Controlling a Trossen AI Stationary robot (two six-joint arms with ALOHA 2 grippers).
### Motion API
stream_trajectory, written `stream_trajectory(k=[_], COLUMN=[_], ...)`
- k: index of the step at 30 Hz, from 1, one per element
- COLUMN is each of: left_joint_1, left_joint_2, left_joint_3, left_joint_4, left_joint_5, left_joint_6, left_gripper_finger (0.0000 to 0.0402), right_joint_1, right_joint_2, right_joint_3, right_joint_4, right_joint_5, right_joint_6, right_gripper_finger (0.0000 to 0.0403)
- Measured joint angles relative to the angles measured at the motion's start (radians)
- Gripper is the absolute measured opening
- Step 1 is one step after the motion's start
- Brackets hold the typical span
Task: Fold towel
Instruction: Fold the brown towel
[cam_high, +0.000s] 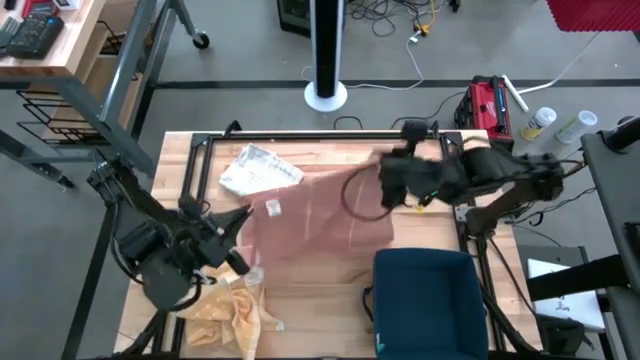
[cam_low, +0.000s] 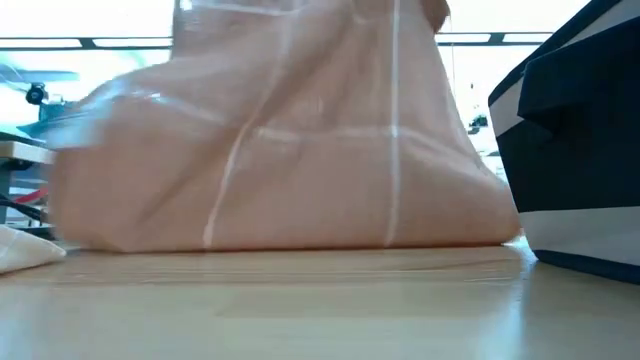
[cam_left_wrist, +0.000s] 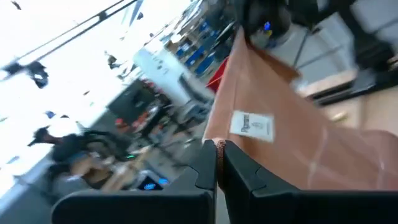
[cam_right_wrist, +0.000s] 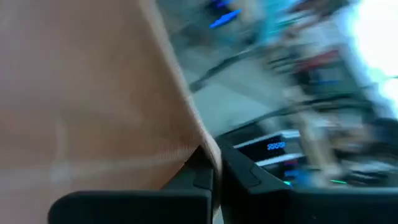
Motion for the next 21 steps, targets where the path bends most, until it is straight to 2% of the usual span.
stream_trajectory(k=[2, 7, 12, 16, 21], left_joint_1=[0.028, 0.108, 0.164, 0.165, 0.173], left_joint_2=[0.015, 0.05, 0.058, 0.057, 0.056], left_joint_3=[0.015, 0.067, 0.174, 0.236, 0.353], left_joint_4=[0.106, 0.242, 0.233, 0.204, 0.091], left_joint_5=[-0.001, 0.003, 0.001, 0.001, 0.004], left_joint_6=[0.191, 0.586, 0.629, 0.642, 0.642], left_gripper_finger=[0.0, 0.0, 0.0, 0.0, 0.0], right_joint_1=[0.006, 0.011, 0.035, 0.08, 0.115], right_joint_2=[-0.003, 0.003, 0.022, 0.03, 0.05], right_joint_3=[0.041, 0.133, 0.155, 0.173, 0.174], right_joint_4=[0.08, 0.253, 0.366, 0.409, 0.685], right_joint_5=[0.099, 0.157, 0.318, 0.348, 0.402], right_joint_6=[-0.073, -0.239, -0.434, -0.519, -0.764], right_gripper_finger=[0.0, 0.0, 0.0, 0.0, 0.0])
